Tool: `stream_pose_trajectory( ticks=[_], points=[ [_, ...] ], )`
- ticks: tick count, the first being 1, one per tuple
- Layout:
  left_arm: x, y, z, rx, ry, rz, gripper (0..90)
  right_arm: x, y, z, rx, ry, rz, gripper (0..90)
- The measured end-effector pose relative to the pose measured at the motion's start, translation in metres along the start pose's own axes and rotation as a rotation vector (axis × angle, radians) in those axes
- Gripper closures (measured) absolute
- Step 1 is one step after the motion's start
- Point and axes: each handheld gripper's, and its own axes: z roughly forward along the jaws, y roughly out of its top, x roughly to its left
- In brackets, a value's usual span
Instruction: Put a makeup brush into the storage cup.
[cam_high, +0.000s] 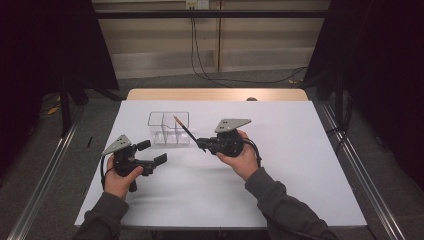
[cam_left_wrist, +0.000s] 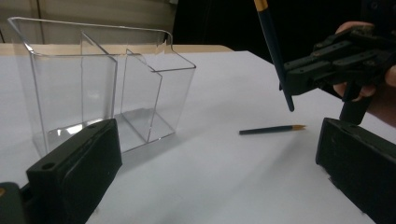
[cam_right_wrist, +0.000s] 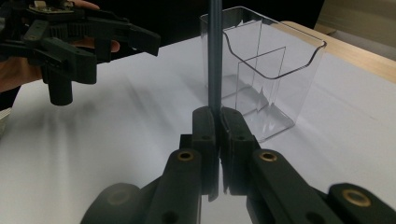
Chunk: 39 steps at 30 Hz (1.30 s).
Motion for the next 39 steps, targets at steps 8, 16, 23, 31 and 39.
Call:
stream_pose_trajectory(
  ticks=[8,16,23,31,39],
  points=[
    [-0.004,0.006,0.008,-0.033,-0.01,-0.028,0.0,-0.001,-0.001,-0.004,-0.035,0.004,0.003,86.3],
    [-0.009,0.014,0.014,-0.06,-0.026,-0.028,0.0,0.0,0.001,-0.005,-0.04,0.008,-0.002,86.3],
    [-0.012,0.019,0.018,-0.068,-0.023,-0.011,0.0,0.0,0.001,-0.005,-0.041,0.006,-0.003,86.3],
    [-0.015,0.026,0.03,-0.096,-0.025,-0.036,0.4,0.002,0.002,-0.004,-0.043,0.015,-0.007,86.3],
    [-0.018,0.028,0.04,-0.108,-0.019,-0.032,6.2,0.005,0.005,-0.004,-0.045,0.025,-0.013,86.3]
  ],
)
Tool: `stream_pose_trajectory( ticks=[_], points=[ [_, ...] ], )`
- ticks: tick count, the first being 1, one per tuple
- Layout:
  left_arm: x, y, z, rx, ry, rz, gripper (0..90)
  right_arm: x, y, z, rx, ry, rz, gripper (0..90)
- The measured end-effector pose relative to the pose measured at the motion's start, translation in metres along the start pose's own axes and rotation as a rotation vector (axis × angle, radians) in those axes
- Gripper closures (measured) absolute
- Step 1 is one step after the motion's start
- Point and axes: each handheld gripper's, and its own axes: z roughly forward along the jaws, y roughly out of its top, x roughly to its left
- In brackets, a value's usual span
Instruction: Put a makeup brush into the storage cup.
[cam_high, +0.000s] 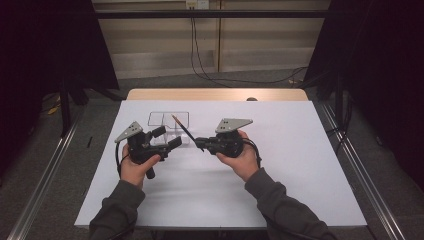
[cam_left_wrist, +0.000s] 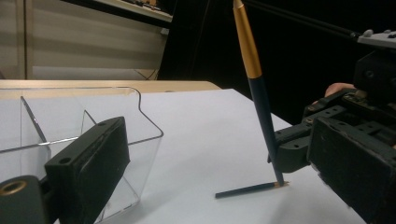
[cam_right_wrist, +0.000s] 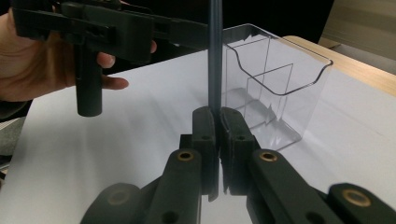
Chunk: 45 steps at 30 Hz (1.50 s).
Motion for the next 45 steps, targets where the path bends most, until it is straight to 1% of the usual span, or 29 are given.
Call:
stream_pose_trajectory(
  ticks=[2,4,5,6,7,8,9,11,12,15,17,19,20,21,22,24,25,26,27,28,30,31,33,34,37,40,41,44,45],
  points=[
    [-0.001,0.0,0.001,-0.001,-0.014,0.007,9.0,0.001,0.0,0.001,-0.002,0.006,0.0,86.3],
    [-0.002,0.001,0.002,0.0,-0.011,0.015,12.2,0.001,0.0,0.001,-0.002,0.008,0.0,86.2],
    [-0.002,0.001,0.002,0.005,-0.026,0.022,14.1,0.001,-0.001,0.001,-0.002,0.006,0.0,86.3],
    [-0.003,0.002,0.003,0.002,-0.021,0.017,16.6,0.001,-0.002,0.001,0.0,0.006,-0.002,86.3],
    [-0.004,0.002,0.004,-0.015,-0.039,0.011,18.9,0.001,-0.002,0.001,0.002,0.005,-0.002,86.3],
    [-0.004,0.002,0.004,-0.015,-0.039,0.011,22.4,0.001,-0.002,0.002,0.004,0.008,0.0,86.2],
    [-0.004,0.003,0.004,-0.001,-0.033,0.019,22.4,0.001,-0.002,0.002,0.004,0.008,0.0,86.2],
    [-0.006,0.002,0.007,-0.003,-0.03,0.015,24.3,0.001,-0.002,0.002,0.001,0.009,0.001,86.3],
    [-0.005,0.002,0.008,-0.003,-0.04,0.014,28.4,0.001,-0.002,0.002,0.003,0.009,0.004,86.2],
    [-0.006,0.002,0.011,0.004,-0.032,0.018,29.8,0.002,-0.003,0.002,0.003,0.013,-0.002,86.2],
    [-0.005,0.002,0.013,0.001,-0.063,0.009,30.6,0.002,-0.003,0.002,0.006,0.007,-0.004,86.3],
    [-0.007,0.003,0.014,0.0,-0.052,0.012,34.2,0.002,-0.004,0.001,0.0,0.017,0.002,86.2],
    [-0.006,0.003,0.014,0.003,-0.064,0.016,36.2,0.001,-0.005,0.001,0.003,0.017,0.002,86.2],
    [-0.006,0.003,0.015,-0.006,-0.067,0.008,37.2,0.001,-0.006,0.001,0.001,0.018,0.005,86.3],
    [-0.006,0.002,0.016,-0.01,-0.05,-0.002,37.2,0.001,-0.006,0.001,0.001,0.018,0.005,86.3],
    [-0.004,0.001,0.017,-0.013,-0.056,-0.029,42.9,0.0,-0.007,0.0,0.0,0.014,0.004,86.2],
    [-0.003,0.0,0.016,-0.005,-0.056,-0.029,42.9,0.0,-0.007,0.0,0.0,0.014,0.004,86.2],
    [-0.003,0.0,0.017,-0.017,-0.063,-0.043,44.2,-0.001,-0.007,0.0,0.003,0.014,0.007,86.2],
    [-0.002,0.0,0.016,-0.013,-0.067,-0.034,46.7,-0.001,-0.007,0.0,0.004,0.015,0.005,86.2],
    [-0.002,-0.001,0.017,-0.017,-0.056,-0.04,47.2,-0.001,-0.007,0.0,0.005,0.013,0.005,86.2],
    [-0.001,0.0,0.016,-0.024,-0.075,-0.048,50.2,-0.001,-0.007,0.0,0.008,0.012,0.01,86.2],
    [-0.001,0.0,0.016,-0.027,-0.068,-0.048,50.2,-0.001,-0.007,0.0,0.008,0.012,0.01,86.2],
    [-0.001,-0.001,0.017,-0.03,-0.087,-0.062,51.6,-0.001,-0.008,0.0,0.007,0.016,0.009,86.2],
    [-0.001,-0.001,0.016,-0.036,-0.08,-0.076,54.0,-0.001,-0.008,0.001,0.007,0.019,0.01,86.2],
    [-0.001,-0.002,0.016,-0.038,-0.075,-0.085,58.8,-0.001,-0.008,0.001,0.008,0.016,0.007,86.2],
    [0.0,-0.002,0.016,-0.049,-0.091,-0.1,60.7,0.0,-0.009,0.002,0.013,0.014,0.008,86.2],
    [-0.001,-0.002,0.016,-0.053,-0.097,-0.109,63.7,0.0,-0.008,0.002,0.014,0.009,0.007,86.2],
    [-0.001,-0.001,0.015,-0.048,-0.088,-0.103,69.5,-0.001,-0.008,0.001,0.008,0.008,0.008,86.2],
    [-0.002,-0.001,0.015,-0.065,-0.096,-0.121,70.5,-0.001,-0.008,0.001,0.01,0.009,0.012,86.2]
  ],
)
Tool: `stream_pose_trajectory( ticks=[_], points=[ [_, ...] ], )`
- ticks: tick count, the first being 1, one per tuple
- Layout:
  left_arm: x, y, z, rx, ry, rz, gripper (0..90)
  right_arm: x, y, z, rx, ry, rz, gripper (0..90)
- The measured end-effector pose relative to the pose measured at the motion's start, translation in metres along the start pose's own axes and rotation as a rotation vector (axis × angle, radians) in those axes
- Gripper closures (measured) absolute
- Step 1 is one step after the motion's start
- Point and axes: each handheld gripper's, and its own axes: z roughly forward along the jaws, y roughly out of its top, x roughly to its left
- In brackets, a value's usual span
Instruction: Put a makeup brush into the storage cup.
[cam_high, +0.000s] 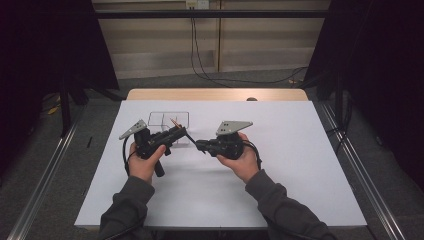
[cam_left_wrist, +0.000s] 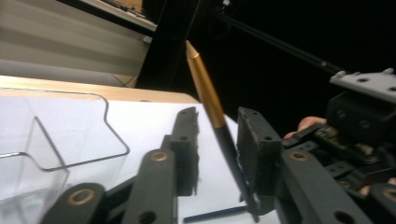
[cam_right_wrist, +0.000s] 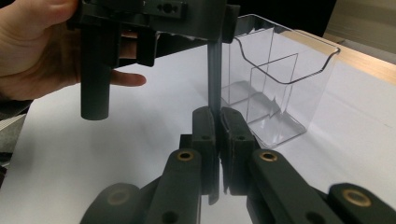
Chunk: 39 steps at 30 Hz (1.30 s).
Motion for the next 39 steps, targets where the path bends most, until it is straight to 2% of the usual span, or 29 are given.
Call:
stream_pose_trajectory(
  ticks=[8,9,16,26,27,28,29,31,33,38,39],
  points=[
    [0.0,0.0,0.0,-0.017,-0.007,-0.027,77.0,0.0,-0.001,0.0,-0.001,-0.006,0.001,86.1],
    [-0.001,0.001,0.0,-0.025,-0.019,-0.039,78.9,0.0,-0.001,0.002,0.002,-0.003,0.006,86.1],
    [-0.005,0.002,0.002,-0.017,-0.037,-0.058,83.1,0.001,-0.003,0.006,0.002,-0.004,0.011,86.0],
    [-0.008,0.005,0.001,-0.014,-0.025,-0.025,83.7,0.001,-0.003,0.007,-0.003,0.017,0.03,85.7],
    [-0.009,0.005,0.001,-0.015,-0.023,-0.029,83.7,0.001,-0.003,0.007,0.0,0.013,0.03,84.0],
    [-0.007,0.007,-0.001,-0.005,-0.021,-0.006,83.7,0.001,-0.003,0.007,0.007,0.01,0.044,80.6],
    [-0.007,0.007,-0.001,-0.005,-0.021,-0.006,83.7,0.001,-0.003,0.007,0.007,0.01,0.044,80.6],
    [-0.008,0.008,-0.001,-0.016,-0.008,-0.018,83.7,0.001,-0.004,0.005,0.008,-0.009,0.048,73.0],
    [-0.008,0.008,-0.003,0.0,-0.01,-0.004,83.7,-0.002,-0.004,0.003,0.003,-0.005,0.065,68.1],
    [-0.007,0.008,-0.004,0.025,0.007,0.01,83.7,-0.007,-0.001,-0.011,-0.027,-0.045,0.065,51.2],
    [-0.007,0.008,-0.004,0.024,0.004,0.005,83.7,-0.007,-0.001,-0.011,-0.027,-0.045,0.065,51.2]
  ],
)
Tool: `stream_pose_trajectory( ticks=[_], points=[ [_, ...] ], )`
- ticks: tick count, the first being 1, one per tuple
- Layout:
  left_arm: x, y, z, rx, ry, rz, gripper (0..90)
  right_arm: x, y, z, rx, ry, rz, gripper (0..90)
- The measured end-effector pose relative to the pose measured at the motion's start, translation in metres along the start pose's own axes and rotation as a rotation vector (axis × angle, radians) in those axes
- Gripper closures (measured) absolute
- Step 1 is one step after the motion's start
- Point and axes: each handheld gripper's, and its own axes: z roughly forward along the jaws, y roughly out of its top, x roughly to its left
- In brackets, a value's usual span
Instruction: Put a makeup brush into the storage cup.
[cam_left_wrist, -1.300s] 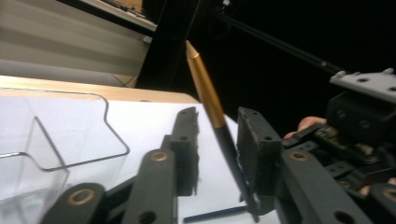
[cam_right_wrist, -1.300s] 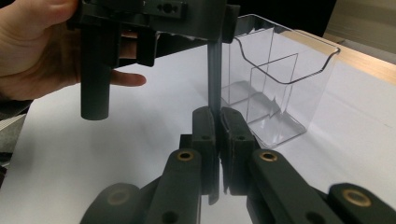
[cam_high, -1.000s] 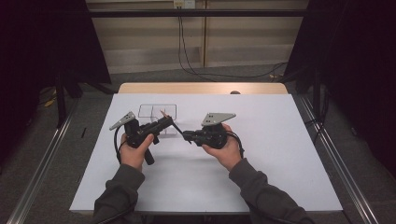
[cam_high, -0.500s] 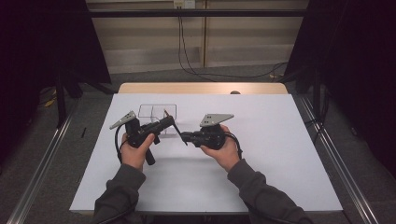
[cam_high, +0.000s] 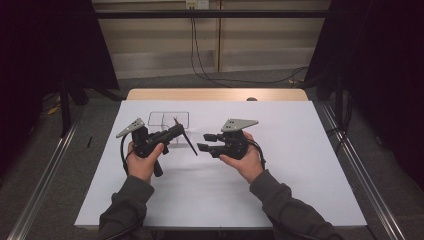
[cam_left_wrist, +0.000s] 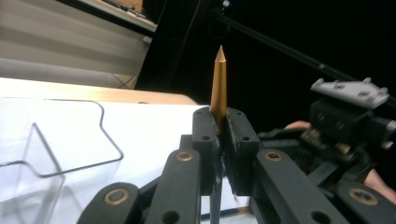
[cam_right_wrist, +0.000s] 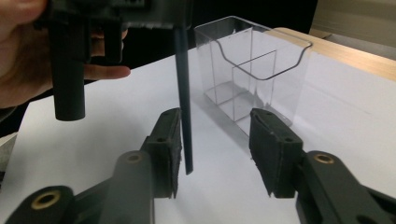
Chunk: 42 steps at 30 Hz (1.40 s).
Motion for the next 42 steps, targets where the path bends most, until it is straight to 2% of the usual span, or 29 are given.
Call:
stream_pose_trajectory(
  ticks=[3,4,6,7,8,9,11,13,16,17,20,23,25,26,30,34,35,42],
  points=[
    [-0.001,0.0,0.0,0.01,0.021,0.023,83.7,-0.002,0.001,-0.008,-0.03,-0.01,-0.005,45.8],
    [-0.002,0.001,0.001,0.015,0.009,0.025,83.7,-0.004,0.001,-0.014,-0.047,-0.03,-0.007,41.4],
    [-0.002,0.001,0.001,0.015,0.016,0.029,83.7,-0.005,0.001,-0.016,-0.051,-0.031,-0.004,40.1],
    [-0.003,0.001,0.002,0.014,0.021,0.031,83.7,-0.007,0.0,-0.022,-0.058,-0.051,-0.008,37.1],
    [-0.003,0.001,0.002,0.012,0.017,0.023,83.7,-0.007,0.0,-0.022,-0.058,-0.051,-0.008,37.1],
    [-0.003,0.001,0.002,0.02,0.023,0.037,83.7,-0.009,-0.001,-0.024,-0.065,-0.043,0.002,35.6],
    [-0.004,0.0,0.003,0.02,0.019,0.031,83.7,-0.011,-0.003,-0.03,-0.066,-0.058,0.005,34.0],
    [-0.004,0.0,0.003,0.025,0.033,0.047,83.7,-0.013,-0.005,-0.034,-0.067,-0.076,-0.001,31.3],
    [-0.004,0.0,0.003,0.03,0.032,0.051,83.7,-0.015,-0.008,-0.041,-0.065,-0.082,-0.011,27.9],
    [-0.004,0.0,0.004,0.028,0.043,0.055,83.7,-0.016,-0.009,-0.043,-0.061,-0.081,-0.011,26.3],
    [-0.005,0.0,0.004,0.027,0.04,0.053,83.7,-0.02,-0.012,-0.049,-0.06,-0.089,0.005,21.8],
    [-0.005,0.0,0.005,0.039,0.04,0.062,83.7,-0.023,-0.015,-0.057,-0.061,-0.124,0.007,18.1],
    [-0.006,-0.001,0.006,0.031,0.048,0.051,83.7,-0.025,-0.017,-0.061,-0.063,-0.119,0.01,17.1],
    [-0.005,0.0,0.005,0.041,0.041,0.06,83.7,-0.025,-0.018,-0.063,-0.063,-0.13,0.008,16.9],
    [-0.005,0.0,0.005,0.048,0.056,0.073,83.7,-0.028,-0.021,-0.068,-0.066,-0.138,0.02,16.2],
    [-0.006,0.0,0.005,0.044,0.045,0.068,83.7,-0.031,-0.026,-0.075,-0.064,-0.142,0.033,15.7],
    [-0.004,0.0,0.004,0.06,0.044,0.083,83.7,-0.033,-0.028,-0.077,-0.061,-0.144,0.039,15.6],
    [-0.005,0.0,0.004,0.06,0.059,0.081,83.7,-0.039,-0.036,-0.09,-0.057,-0.165,0.037,14.3]
  ],
)
